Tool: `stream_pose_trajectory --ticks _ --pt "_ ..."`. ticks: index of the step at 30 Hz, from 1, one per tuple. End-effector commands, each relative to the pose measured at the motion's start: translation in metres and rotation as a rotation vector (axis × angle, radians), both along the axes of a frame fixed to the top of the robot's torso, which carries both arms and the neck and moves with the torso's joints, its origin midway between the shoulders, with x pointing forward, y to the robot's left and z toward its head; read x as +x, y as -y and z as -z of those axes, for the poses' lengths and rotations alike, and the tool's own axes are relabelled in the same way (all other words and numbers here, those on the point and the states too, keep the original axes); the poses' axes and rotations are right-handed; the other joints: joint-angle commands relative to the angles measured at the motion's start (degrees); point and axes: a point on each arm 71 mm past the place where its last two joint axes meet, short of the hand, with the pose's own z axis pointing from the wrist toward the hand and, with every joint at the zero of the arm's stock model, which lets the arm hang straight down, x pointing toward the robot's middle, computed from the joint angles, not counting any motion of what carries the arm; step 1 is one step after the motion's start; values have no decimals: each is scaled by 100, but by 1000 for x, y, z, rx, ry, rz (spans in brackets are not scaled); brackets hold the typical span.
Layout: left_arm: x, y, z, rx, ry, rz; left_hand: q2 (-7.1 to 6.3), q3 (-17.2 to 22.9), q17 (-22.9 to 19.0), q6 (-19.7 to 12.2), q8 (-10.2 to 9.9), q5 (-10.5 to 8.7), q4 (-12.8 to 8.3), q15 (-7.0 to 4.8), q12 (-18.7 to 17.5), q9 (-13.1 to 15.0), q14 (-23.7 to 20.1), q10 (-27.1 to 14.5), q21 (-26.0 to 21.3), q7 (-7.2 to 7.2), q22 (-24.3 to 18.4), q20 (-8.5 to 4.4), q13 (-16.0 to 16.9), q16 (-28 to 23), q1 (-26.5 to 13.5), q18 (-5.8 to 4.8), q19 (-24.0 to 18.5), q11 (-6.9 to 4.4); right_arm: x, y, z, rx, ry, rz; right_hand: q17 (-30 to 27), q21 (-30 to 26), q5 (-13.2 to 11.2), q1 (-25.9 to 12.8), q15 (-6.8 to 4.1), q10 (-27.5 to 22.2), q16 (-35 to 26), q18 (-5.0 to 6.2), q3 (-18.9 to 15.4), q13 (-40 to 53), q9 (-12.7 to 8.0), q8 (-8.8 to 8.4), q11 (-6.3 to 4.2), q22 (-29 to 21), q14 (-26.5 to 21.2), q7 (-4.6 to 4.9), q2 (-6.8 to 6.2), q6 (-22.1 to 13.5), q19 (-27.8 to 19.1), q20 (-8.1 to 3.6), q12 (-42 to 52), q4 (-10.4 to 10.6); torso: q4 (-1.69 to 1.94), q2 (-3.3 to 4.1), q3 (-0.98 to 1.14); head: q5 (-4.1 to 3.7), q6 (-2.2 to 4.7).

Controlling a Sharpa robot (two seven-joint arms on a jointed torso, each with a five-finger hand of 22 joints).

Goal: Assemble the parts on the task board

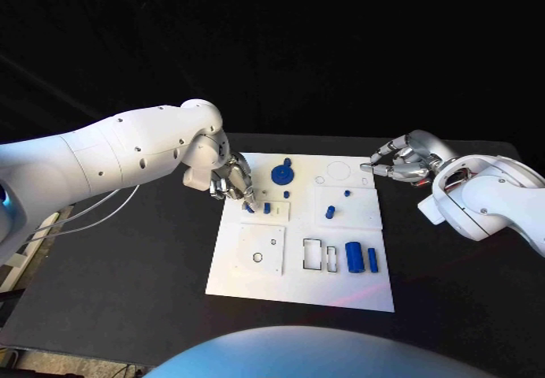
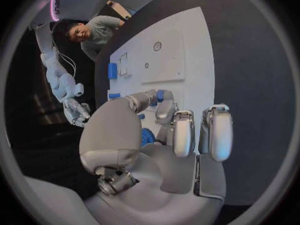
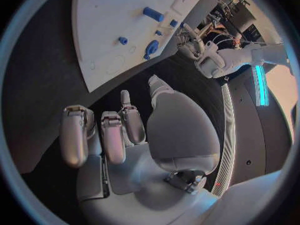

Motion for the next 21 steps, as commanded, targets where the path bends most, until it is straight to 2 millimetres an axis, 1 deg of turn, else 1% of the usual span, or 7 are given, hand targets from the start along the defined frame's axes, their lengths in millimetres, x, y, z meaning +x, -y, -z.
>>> stream_pose_trajectory --ticks 1,10,17,21 --pt "3 2 -1 50 49 29 70 801 1509 22 -36 43 -857 41 15 -10 586 34 28 15 1394 30 9 21 -7 7 406 7 0 -2 1 -10 -3 -13 1509 -9 22 37 -32 -23 23 116 -31 392 6 26 -12 980 597 -13 15 -30 92 -34 -12 14 4 2 0 9 -9" --pt "5 12 -1 96 136 50 78 784 1509 25 -44 71 -868 42 54 -12 586 72 65 17 1405 32 61 21 -11 -1 425 9 0 -3 1 -10 -3 -15 1509 -6 29 48 -32 -18 23 115 -31 398 6 27 -12 983 597 -13 16 -30 94 -34 -7 11 4 4 -3 9 -14" --pt "5 16 -1 112 148 66 77 772 1509 29 -49 88 -880 42 60 -14 586 82 70 18 1407 34 65 21 -10 -2 428 11 0 -3 1 -10 -3 -16 1509 -6 29 48 -32 -18 23 115 -31 398 6 27 -12 983 597 -13 16 -30 94 -34 -7 11 3 2 4 18 -26" --pt "5 16 -1 118 150 69 78 769 1509 29 -50 89 -882 42 58 -14 586 81 66 19 1406 34 62 21 -11 -1 426 12 0 -3 1 -9 -3 -17 1509 -6 29 48 -32 -18 23 115 -31 398 6 27 -12 983 597 -13 16 -30 94 -34 -7 11 4 1 1 16 -33"
